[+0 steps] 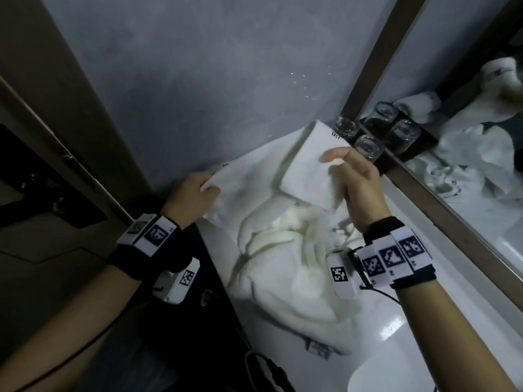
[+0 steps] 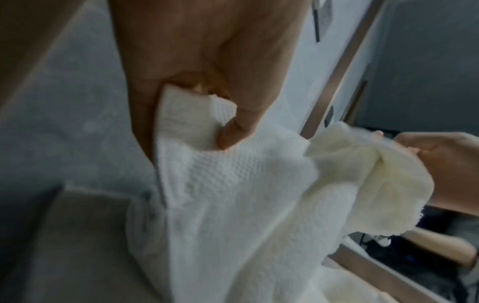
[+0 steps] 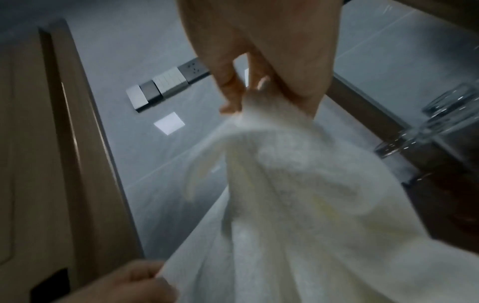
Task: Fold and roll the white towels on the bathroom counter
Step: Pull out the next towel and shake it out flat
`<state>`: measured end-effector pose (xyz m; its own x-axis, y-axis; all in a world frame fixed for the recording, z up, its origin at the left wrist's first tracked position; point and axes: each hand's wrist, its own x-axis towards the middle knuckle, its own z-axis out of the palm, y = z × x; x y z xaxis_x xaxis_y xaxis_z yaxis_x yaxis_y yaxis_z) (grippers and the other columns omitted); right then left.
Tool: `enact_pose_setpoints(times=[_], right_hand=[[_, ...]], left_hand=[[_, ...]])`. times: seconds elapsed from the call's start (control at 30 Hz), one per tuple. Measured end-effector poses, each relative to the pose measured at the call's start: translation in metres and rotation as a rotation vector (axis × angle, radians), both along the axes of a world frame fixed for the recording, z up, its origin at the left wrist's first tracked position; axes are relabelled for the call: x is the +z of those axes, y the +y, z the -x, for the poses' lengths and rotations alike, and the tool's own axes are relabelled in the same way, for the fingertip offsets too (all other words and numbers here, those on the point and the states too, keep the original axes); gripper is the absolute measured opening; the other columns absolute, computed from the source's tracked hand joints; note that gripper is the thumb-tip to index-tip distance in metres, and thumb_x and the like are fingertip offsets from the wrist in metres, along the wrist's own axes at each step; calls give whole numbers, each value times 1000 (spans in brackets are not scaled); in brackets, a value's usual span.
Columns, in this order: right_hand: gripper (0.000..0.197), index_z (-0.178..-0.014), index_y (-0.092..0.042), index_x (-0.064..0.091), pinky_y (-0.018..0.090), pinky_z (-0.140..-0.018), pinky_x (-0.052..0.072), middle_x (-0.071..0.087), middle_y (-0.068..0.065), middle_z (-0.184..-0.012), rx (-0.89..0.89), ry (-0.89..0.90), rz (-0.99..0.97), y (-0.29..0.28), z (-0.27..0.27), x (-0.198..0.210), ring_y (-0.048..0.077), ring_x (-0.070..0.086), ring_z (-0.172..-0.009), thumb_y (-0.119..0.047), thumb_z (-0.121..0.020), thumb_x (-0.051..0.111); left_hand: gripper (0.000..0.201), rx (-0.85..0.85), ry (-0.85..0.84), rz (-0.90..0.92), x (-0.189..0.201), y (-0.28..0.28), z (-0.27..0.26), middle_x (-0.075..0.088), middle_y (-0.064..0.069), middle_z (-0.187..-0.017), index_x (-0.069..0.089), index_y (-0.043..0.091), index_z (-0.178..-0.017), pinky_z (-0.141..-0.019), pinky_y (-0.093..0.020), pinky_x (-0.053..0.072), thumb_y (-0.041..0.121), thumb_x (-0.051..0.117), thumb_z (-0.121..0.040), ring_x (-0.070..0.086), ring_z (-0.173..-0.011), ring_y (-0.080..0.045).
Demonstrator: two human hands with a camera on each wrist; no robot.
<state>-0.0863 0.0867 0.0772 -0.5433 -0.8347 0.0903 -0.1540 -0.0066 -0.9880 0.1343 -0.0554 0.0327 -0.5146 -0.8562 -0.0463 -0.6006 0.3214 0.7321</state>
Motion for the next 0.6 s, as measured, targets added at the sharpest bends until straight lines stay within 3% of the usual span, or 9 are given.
enact_pose_setpoints(times=[0.1, 0.17, 0.2, 0.23, 0.3, 0.37, 0.43, 0.5, 0.6], right_hand=[[48, -112, -25, 59, 23, -63, 52, 43, 3, -107, 138, 311, -278, 3, 9, -7, 20, 50, -85, 8, -78, 55], [54, -121, -23, 53, 7, -66, 49, 30, 0, -115, 143, 482, -396, -2, 11, -12, 14, 43, -95, 10, -78, 54], [51, -122, -21, 52, 7, -70, 48, 28, 0, -117, 93, 518, -404, -5, 11, -14, 9, 42, -92, 8, -80, 54], [49, -124, -21, 51, 14, -79, 49, 29, 2, -120, 31, 524, -396, -9, 12, -17, 5, 42, -88, 4, -82, 56], [52, -133, -22, 44, 29, -99, 41, 29, 8, -132, -45, 490, -389, -15, 15, -24, 10, 47, -95, -6, -86, 59], [67, -142, -26, 30, 35, -108, 32, 22, 11, -142, -30, 451, -445, -16, 20, -35, 23, 43, -117, -14, -84, 64], [80, -146, -28, 18, 40, -109, 31, 21, 12, -146, -26, 409, -512, -12, 21, -48, 26, 37, -126, -20, -83, 67], [77, -145, -23, 21, 39, -103, 37, 28, 13, -145, -52, 403, -547, 0, 18, -64, 26, 39, -125, -24, -83, 67], [66, -138, -18, 36, 22, -95, 32, 36, 12, -139, -7, 427, -591, 23, -1, -87, 22, 42, -123, -30, -82, 68]], left_hand=[[24, 47, -52, 148, 15, -17, 4, 63, -24, -109, 61, 0, -108, -88, -41, 47, 13, 48, -92, 58, -100, -39], [23, 126, 31, 224, 27, -30, 11, 64, -29, -105, 60, -1, -107, -85, -42, 50, 13, 48, -93, 61, -95, -41], [22, 173, 112, 209, 30, -37, 17, 63, -30, -102, 59, -1, -106, -82, -42, 52, 13, 48, -92, 62, -90, -40], [21, 211, 217, 158, 31, -42, 23, 61, -28, -104, 57, 0, -107, -77, -39, 54, 12, 48, -92, 63, -88, -38], [20, 260, 475, -56, 28, -44, 34, 54, -19, -109, 51, 6, -110, -64, -26, 57, 5, 48, -90, 67, -77, -15], [27, 268, 587, -239, 13, -41, 43, 51, -20, -114, 44, 6, -113, -74, -35, 59, -1, 48, -88, 70, -80, -13], [39, 244, 474, -299, -10, -33, 46, 55, -26, -114, 37, 0, -120, -93, -50, 49, -2, 52, -85, 62, -99, -33], [45, 169, 285, -267, -39, -19, 41, 53, -27, -107, 35, -1, -121, -95, -53, 43, 2, 55, -81, 54, -98, -34], [39, 27, 81, -236, -81, 15, 26, 50, -23, -99, 40, -1, -113, -91, -39, 44, 0, 60, -79, 50, -93, -28]])
